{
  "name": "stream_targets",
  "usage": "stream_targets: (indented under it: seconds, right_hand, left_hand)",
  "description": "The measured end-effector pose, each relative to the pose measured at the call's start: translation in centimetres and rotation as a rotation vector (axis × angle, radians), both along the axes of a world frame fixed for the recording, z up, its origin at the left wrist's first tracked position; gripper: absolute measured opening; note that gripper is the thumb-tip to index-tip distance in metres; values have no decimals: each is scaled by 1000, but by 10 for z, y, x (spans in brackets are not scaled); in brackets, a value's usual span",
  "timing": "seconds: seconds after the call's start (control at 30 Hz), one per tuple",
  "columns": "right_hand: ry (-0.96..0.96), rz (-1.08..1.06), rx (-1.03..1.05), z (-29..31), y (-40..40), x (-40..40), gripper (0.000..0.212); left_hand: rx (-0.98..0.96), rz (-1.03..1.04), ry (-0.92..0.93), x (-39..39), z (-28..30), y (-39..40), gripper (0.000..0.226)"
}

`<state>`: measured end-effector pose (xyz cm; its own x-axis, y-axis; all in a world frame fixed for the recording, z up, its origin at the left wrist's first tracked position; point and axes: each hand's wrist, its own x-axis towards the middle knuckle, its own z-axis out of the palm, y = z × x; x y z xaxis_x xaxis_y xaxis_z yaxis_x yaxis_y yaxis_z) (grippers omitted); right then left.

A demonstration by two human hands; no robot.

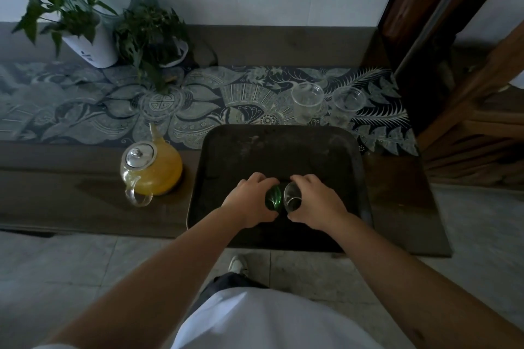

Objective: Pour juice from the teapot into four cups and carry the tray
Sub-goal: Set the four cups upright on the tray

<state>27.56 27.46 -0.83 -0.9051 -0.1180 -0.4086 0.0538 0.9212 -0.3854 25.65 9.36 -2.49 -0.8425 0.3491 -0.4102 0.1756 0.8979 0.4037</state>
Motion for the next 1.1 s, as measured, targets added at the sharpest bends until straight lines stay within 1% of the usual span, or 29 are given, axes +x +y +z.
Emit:
stream_targets:
  seconds: [0.17, 0.37, 0.57, 0.73, 0.9, 1.1]
  right_hand:
    - [-7, -2, 13, -6, 4, 7, 91]
    - [-46, 5, 10, -8, 3, 4, 96]
    - [-90, 2, 6, -8, 6, 2, 104]
    - [-95, 10, 25, -8, 8, 4, 103]
    - [-90, -15, 61, -10, 7, 4, 103]
    - [-104, -32, 91, -10, 5, 2, 105]
  left_hand:
    - [-21, 18, 5, 7, -2, 3, 83]
    - [-88, -47, -20, 8, 3, 7, 84]
    - [-140, -73, 23, 12, 4, 9, 83]
    - [-165, -60, 52, 13, 8, 9, 84]
    - [-163, -29, 45, 13, 7, 11, 86]
    - [-151, -61, 74, 15, -2, 7, 93]
